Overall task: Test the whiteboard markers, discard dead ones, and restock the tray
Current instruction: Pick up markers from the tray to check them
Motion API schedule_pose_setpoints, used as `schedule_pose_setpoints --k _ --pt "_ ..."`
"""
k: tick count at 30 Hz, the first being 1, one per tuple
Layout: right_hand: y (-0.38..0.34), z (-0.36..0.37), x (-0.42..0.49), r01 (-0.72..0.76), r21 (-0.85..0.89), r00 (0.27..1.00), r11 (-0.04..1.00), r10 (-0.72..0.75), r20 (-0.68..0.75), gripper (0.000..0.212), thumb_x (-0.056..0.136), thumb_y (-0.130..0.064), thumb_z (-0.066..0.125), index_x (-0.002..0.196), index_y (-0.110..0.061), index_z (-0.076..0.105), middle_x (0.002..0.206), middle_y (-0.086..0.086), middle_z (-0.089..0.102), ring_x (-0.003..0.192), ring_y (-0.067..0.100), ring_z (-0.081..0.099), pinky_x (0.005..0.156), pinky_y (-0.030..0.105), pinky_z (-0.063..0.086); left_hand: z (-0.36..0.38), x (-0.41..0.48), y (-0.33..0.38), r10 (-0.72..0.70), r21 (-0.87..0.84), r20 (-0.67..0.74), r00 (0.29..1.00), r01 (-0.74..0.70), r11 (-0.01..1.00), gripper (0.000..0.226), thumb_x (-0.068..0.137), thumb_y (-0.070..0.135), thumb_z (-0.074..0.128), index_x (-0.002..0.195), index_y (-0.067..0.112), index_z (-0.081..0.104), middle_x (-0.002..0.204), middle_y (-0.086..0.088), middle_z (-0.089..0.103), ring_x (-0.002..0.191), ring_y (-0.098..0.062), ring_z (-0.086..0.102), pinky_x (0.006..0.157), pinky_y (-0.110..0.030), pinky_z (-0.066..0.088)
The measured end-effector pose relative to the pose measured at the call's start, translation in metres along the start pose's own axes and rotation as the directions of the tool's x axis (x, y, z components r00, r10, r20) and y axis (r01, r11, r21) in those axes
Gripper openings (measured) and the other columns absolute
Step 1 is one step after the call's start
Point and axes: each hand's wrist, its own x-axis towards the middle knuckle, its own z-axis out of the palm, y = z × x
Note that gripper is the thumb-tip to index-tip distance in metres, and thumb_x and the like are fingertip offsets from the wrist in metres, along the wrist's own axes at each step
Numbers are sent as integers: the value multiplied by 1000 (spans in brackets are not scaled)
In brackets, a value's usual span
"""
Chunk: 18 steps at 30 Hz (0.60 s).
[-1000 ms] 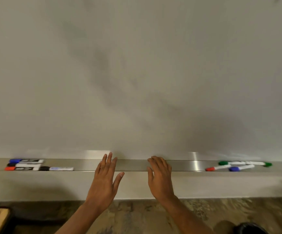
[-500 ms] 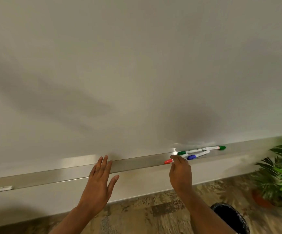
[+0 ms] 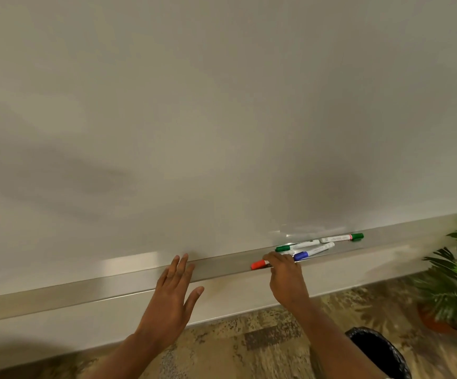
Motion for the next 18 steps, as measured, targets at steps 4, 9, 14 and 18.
schedule_pose_setpoints --k 4,9,14,18 --pt "11 0 9 54 97 997 994 -59 51 35 95 -7 59 128 -20 63 132 0 63 124 23 52 108 38 41 6 5 8 -29 -21 42 999 30 999 74 99 68 12 161 26 15 169 10 2 154 -3 -12 124 -23 -5" --pt "12 -3 18 126 183 986 975 -144 89 29 94 -15 65 121 -22 67 120 -5 65 114 17 53 100 30 42 10 6 14 -69 -8 96 993 70 997 77 95 72 7 160 31 7 169 13 -5 153 -1 -17 127 -30 1" --pt "5 2 26 172 218 971 961 -203 128 24 91 -18 68 115 -21 70 110 -3 65 109 16 51 99 31 42 10 5 15 -105 -16 107 989 108 994 78 94 73 7 160 32 11 168 15 -4 152 1 -17 128 -34 4" --pt "-3 2 32 204 243 958 948 -244 148 18 89 -22 72 107 -21 73 105 -2 67 105 18 52 96 38 43 6 4 17 -132 -9 117 984 134 991 79 92 75 4 160 34 9 168 16 -5 152 1 -18 128 -33 3"
